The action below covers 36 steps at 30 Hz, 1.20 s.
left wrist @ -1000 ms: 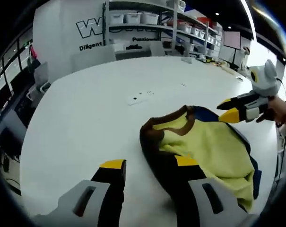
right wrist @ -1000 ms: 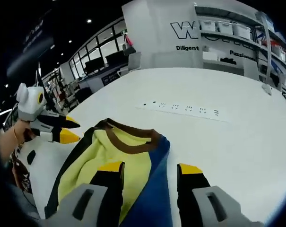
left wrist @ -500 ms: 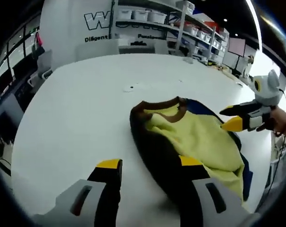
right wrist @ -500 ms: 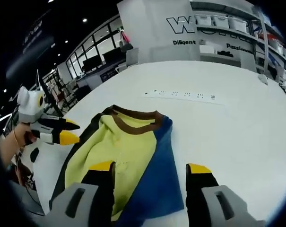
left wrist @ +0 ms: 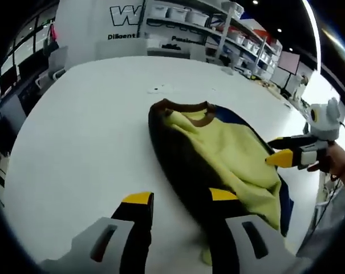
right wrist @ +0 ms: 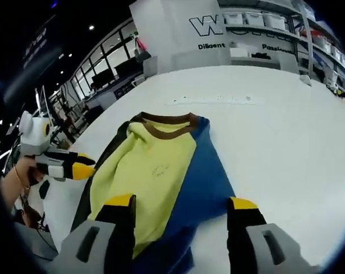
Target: Fold the garment on the visible template until the final outline fits inside the template.
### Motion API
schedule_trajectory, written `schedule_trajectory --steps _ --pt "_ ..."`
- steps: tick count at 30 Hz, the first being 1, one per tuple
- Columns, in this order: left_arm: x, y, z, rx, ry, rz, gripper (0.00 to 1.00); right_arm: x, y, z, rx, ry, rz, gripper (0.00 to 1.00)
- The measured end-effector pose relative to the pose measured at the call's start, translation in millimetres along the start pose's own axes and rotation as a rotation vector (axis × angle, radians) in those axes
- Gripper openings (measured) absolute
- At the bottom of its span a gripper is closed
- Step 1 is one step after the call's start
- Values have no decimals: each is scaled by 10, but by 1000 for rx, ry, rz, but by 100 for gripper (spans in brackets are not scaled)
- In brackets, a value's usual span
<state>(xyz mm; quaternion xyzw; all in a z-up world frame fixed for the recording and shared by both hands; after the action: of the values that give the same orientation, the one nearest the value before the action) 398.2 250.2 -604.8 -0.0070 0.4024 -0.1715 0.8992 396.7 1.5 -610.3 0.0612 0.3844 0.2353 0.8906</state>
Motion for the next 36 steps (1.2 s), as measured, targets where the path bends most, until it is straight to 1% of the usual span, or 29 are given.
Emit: schedule_trajectory --steps 3,4,6,11,12,13,15,17,19,21,23,25,28,31,36 --pt "-5 -7 -19 -5 1 0 35 0 4 -5 3 -2 -3 60" --pt "-3 -31 -82 -31 12 -8 35 16 10 -29 4 2 -14 59" --pt "-1 -35 -93 -32 13 -8 32 20 7 -35 4 2 -18 58" --pt "52 -46 -191 -46 24 -17 25 48 -11 -73 15 10 -33 49" --pt "70 -53 -207 -53 23 -24 25 58 -16 -90 18 10 -58 47" --pt "88 -60 -222 -61 23 -31 24 68 -20 -106 22 11 -82 45" --pt "99 -83 -233 -56 26 -38 21 70 -3 -121 18 9 -95 39" --pt "101 -97 -248 -58 32 -45 16 70 10 -137 7 12 -105 28" --pt "109 -124 -263 -70 28 -56 11 75 2 -149 16 8 -110 19" --pt "115 -152 -288 -115 34 -70 3 88 -3 -153 25 9 -108 18" --pt "132 -150 -313 -119 37 -66 2 87 -13 -145 18 11 -113 14" --pt "138 -160 -337 -98 44 -61 3 75 -41 -130 21 9 -115 8" --pt "122 -160 -324 -63 40 -56 2 51 -71 -112 24 6 -113 3" --pt "89 -132 -314 -15 49 -48 2 19 -121 -115 4 12 -129 1" --pt "43 -47 -294 -1 54 -40 3 -50 -196 -130 -16 27 -151 0"
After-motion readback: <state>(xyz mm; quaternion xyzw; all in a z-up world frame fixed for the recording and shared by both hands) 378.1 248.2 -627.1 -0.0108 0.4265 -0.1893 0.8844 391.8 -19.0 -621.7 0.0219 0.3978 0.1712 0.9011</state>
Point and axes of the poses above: the point that each gripper's makers call its tool centre point, and the gripper's own axes: x roughly forward along the fingers, y roughly to its left, z roughly out of its top, the point moved 6 cm from there along -x, roughly backward along the fingers, and after that the axes turned 3 degrees about z, right-handed, at the moved point
